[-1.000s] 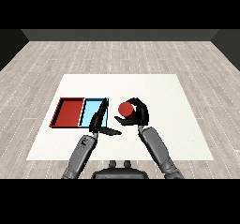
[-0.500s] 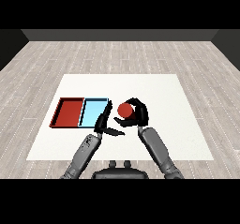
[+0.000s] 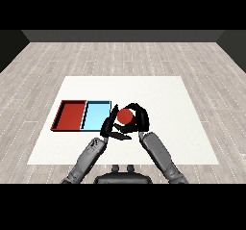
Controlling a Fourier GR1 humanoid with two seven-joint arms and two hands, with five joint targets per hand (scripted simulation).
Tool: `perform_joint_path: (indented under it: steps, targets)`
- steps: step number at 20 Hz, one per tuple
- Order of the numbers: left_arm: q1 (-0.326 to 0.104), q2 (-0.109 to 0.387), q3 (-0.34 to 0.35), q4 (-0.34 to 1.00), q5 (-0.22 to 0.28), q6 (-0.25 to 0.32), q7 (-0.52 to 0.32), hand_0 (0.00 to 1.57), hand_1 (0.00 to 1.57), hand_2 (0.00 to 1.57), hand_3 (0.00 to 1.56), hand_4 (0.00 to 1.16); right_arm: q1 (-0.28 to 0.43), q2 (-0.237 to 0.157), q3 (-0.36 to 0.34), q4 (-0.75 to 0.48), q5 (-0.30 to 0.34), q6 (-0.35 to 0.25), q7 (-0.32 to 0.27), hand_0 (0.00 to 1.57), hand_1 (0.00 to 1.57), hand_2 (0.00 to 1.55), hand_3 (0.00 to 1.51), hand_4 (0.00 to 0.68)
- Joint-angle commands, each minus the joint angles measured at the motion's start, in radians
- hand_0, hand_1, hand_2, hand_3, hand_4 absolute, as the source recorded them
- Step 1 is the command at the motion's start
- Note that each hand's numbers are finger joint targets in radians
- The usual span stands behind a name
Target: Pick the red can and put it in the red box
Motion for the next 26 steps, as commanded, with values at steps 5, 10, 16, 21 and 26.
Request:
perform_joint_path:
  steps: [5,10,16,21,26]
  targets:
    - [-0.038,-0.001,-0.017,0.016,0.035,0.013,-0.003,0.0,0.0,0.0,0.0,0.0,-0.074,0.0,0.077,0.066,-0.135,-0.079,-0.053,1.48,1.48,1.44,1.4,0.644]
    - [-0.081,-0.001,-0.038,0.134,0.126,0.019,-0.08,0.0,0.0,0.0,0.0,0.0,-0.04,0.0,0.042,0.073,-0.143,-0.005,-0.092,1.51,1.51,1.45,1.42,0.652]
    - [-0.071,0.005,0.005,0.079,0.097,-0.048,-0.036,0.0,0.0,0.0,0.0,0.0,-0.029,0.0,0.14,0.034,-0.12,-0.085,-0.081,1.52,1.52,1.45,1.4,0.648]
    - [-0.075,-0.001,-0.103,0.125,0.165,0.164,-0.117,0.0,0.0,0.0,0.0,0.66,-0.105,0.0,0.123,0.052,-0.118,-0.117,-0.033,1.51,1.51,1.46,1.4,0.642]
    - [-0.127,-0.001,-0.135,0.136,0.241,0.323,-0.095,1.57,1.57,1.57,1.49,1.13,-0.097,0.0,0.16,0.089,-0.127,-0.138,-0.06,1.51,1.51,1.45,1.39,0.649]
